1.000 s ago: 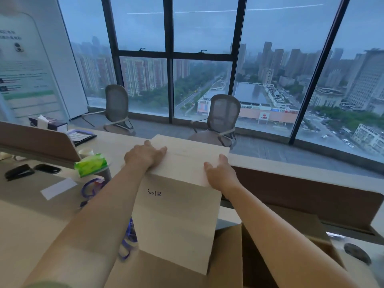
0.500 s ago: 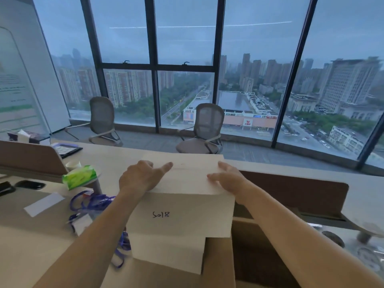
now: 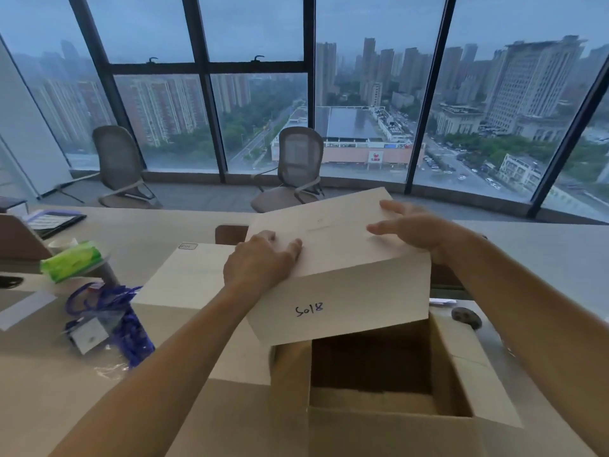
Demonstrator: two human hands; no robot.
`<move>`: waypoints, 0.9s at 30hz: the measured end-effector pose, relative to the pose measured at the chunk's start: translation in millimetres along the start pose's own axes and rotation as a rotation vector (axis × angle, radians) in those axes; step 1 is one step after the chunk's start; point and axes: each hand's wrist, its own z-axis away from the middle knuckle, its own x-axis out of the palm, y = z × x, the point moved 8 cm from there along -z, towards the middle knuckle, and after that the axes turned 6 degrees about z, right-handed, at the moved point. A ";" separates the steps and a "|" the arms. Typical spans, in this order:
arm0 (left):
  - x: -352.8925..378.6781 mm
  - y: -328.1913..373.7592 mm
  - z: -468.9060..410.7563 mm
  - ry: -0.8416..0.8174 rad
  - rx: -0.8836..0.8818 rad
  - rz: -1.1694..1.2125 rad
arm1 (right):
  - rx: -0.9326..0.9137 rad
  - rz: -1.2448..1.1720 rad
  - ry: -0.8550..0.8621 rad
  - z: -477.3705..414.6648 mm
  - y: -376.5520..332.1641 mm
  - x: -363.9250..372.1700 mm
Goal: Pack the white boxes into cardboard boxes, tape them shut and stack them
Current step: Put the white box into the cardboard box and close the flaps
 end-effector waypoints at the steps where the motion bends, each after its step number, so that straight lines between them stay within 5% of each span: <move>1: 11.3 10.9 1.3 -0.004 0.001 -0.012 | 0.004 -0.005 0.003 -0.2 14.2 -9.2; 12: 124.1 51.6 24.8 -0.082 -0.126 -0.064 | 0.056 -0.229 -0.144 -16.3 150.6 -26.6; 27: 188.9 -17.4 32.1 -0.169 -0.182 -0.041 | 0.167 -0.318 -0.112 11.0 220.1 40.9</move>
